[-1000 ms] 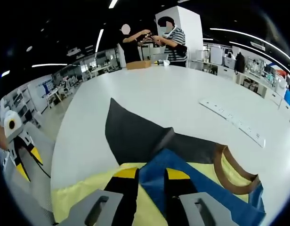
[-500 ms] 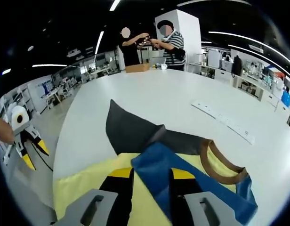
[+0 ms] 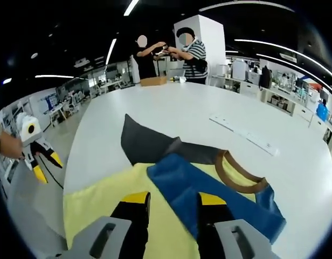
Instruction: Fold the garment on the visible template until the final outline fits inside the template.
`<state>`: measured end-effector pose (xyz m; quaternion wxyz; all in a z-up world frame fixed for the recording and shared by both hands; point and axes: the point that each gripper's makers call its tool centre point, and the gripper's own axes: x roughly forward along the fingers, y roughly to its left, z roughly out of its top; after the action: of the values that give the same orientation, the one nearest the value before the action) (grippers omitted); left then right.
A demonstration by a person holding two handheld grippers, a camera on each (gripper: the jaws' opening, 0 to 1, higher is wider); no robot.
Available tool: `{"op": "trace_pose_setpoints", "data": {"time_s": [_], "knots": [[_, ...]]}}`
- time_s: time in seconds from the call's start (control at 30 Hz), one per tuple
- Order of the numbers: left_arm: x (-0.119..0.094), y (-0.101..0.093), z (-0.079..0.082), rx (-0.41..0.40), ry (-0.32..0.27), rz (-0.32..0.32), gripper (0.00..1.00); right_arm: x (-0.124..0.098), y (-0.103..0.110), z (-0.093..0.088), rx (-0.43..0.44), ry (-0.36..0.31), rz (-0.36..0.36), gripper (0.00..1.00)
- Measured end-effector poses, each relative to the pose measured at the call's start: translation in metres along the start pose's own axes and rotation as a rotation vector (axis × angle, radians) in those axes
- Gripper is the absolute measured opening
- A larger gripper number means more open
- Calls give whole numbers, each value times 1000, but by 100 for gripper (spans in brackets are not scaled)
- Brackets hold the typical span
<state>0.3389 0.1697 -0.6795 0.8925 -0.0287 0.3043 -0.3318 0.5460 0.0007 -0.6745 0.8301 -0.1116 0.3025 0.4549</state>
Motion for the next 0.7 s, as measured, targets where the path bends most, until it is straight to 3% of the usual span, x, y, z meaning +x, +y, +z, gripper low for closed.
{"op": "trace_pose_setpoints", "data": {"time_s": [0.37,0.7], "knots": [[1,4,1,-10,4,12,33,-32,-3,-19,33,-27,-27,33],[-3,22,15,-6,-16,56,34,-53,-3,-40,61,-42,-46,33]]}}
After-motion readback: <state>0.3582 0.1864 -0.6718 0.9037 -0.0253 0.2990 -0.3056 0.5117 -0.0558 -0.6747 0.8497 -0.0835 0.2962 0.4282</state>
